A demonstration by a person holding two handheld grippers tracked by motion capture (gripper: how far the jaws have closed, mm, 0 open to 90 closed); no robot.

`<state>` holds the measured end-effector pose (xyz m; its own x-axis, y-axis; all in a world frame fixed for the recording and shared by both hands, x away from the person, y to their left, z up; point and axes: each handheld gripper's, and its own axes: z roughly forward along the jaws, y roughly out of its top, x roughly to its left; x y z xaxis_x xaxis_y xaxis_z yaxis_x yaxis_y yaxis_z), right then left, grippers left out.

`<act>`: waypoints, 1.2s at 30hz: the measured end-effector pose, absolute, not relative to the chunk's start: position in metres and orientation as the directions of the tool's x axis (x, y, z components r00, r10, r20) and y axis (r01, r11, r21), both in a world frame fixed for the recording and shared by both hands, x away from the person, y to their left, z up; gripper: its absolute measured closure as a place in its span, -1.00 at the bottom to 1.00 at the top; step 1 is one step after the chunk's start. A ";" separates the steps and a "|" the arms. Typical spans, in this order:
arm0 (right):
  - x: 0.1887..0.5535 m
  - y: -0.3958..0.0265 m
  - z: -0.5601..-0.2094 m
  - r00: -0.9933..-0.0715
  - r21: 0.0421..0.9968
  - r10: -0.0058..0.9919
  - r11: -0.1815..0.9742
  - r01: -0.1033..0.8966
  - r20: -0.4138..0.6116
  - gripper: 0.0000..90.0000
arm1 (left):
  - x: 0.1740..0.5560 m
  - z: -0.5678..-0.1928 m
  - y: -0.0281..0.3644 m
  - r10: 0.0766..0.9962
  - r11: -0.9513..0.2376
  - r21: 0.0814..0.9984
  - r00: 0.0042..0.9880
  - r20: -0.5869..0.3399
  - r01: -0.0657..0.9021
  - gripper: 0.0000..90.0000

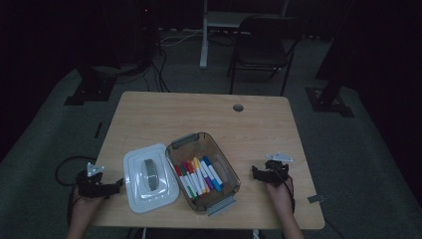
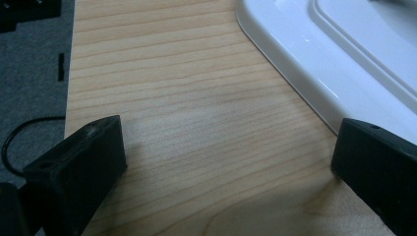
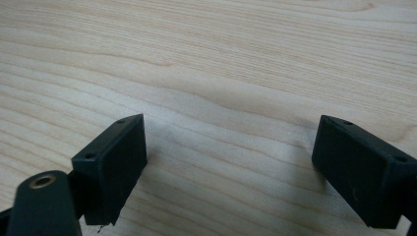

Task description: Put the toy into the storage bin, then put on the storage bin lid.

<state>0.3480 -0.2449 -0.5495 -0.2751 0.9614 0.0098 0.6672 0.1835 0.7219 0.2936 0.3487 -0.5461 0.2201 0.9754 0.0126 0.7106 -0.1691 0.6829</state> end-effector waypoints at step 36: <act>0.348 -0.244 -0.550 -0.293 0.723 0.956 0.198 0.662 0.006 -0.71 | 0.268 -0.500 0.280 0.935 -0.226 0.674 0.350 -0.053 0.704 -0.99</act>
<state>0.3480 -0.2439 -0.5496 -0.2928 0.9562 0.0061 0.6619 0.1981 0.7229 0.2685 0.2796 -0.4996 0.3500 0.9353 -0.0525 0.7038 -0.2255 0.6736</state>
